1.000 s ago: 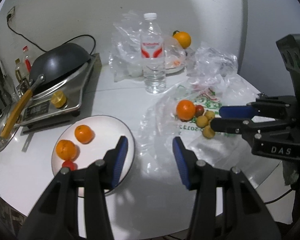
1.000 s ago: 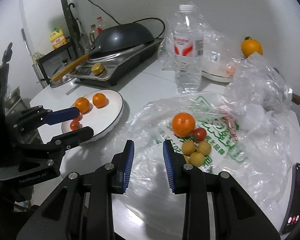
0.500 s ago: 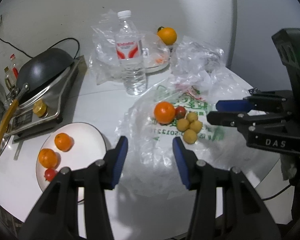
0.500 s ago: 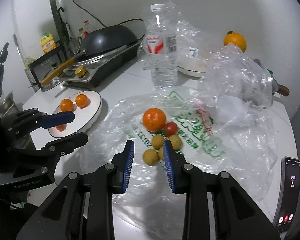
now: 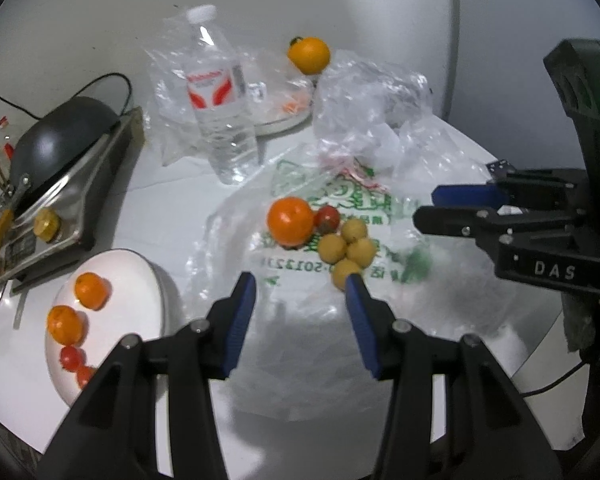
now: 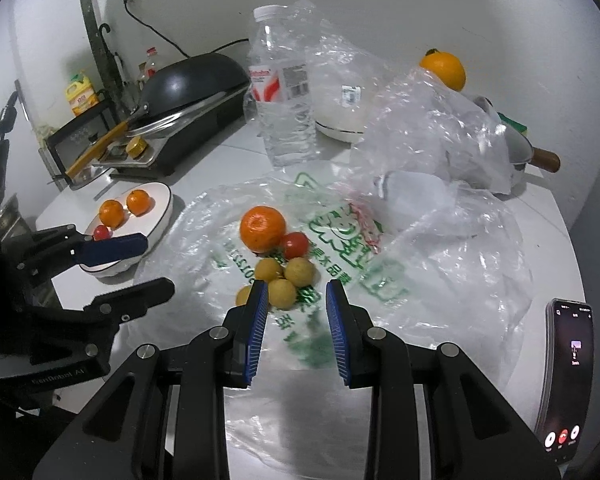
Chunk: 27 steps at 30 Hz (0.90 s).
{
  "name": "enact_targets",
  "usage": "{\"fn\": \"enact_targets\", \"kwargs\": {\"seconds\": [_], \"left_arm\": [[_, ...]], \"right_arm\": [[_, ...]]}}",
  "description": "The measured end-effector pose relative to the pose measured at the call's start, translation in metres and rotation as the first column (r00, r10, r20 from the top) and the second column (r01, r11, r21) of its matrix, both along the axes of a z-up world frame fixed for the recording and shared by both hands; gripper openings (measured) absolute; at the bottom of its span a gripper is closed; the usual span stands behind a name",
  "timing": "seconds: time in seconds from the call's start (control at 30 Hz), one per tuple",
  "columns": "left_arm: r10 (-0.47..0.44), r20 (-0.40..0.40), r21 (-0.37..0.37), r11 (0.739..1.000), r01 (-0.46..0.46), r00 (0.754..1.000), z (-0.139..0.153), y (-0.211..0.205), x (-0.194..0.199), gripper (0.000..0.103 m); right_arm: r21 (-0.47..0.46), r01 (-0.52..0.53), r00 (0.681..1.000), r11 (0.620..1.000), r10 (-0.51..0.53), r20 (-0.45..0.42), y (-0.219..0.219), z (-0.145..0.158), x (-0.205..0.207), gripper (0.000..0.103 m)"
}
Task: Organize fruits
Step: 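Move both tools back toward the fruit on the plastic bag, then grasp a small yellow fruit with the left gripper while the right gripper grasps another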
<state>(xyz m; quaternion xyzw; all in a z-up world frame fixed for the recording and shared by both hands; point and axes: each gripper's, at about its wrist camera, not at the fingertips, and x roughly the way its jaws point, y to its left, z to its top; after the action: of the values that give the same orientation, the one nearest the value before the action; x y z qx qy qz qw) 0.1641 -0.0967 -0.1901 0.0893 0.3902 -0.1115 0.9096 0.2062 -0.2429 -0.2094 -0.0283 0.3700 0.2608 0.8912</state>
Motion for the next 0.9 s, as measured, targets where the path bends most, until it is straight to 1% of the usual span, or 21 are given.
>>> {"fn": "enact_targets", "kwargs": {"seconds": [0.3, 0.43, 0.7, 0.77, 0.9], "left_arm": [[-0.035, -0.063, -0.014, 0.999, 0.034, 0.997, -0.018, -0.023, 0.021, 0.048], [-0.049, -0.081, 0.000, 0.999, 0.049, 0.996, -0.026, -0.030, 0.027, 0.048], [-0.080, -0.112, -0.002, 0.997, 0.080, 0.990, -0.038, -0.036, 0.037, 0.047], [-0.084, -0.117, 0.003, 0.996, 0.085, 0.990, -0.040, -0.037, 0.039, 0.040], [-0.095, -0.122, 0.008, 0.995, 0.097, 0.988, -0.044, -0.039, 0.043, 0.034]], "right_arm": [[0.009, 0.009, 1.000, 1.000, -0.009, -0.022, -0.015, -0.012, 0.008, 0.032], [0.016, 0.010, 1.000, 1.000, -0.009, -0.026, -0.019, -0.014, 0.012, 0.032], [0.033, 0.007, 0.999, 0.999, -0.006, -0.041, -0.023, -0.021, 0.021, 0.032], [0.035, 0.007, 0.999, 0.999, -0.005, -0.046, -0.023, -0.023, 0.023, 0.032], [0.033, 0.000, 0.999, 0.999, 0.002, -0.051, -0.021, -0.025, 0.026, 0.032]]}}
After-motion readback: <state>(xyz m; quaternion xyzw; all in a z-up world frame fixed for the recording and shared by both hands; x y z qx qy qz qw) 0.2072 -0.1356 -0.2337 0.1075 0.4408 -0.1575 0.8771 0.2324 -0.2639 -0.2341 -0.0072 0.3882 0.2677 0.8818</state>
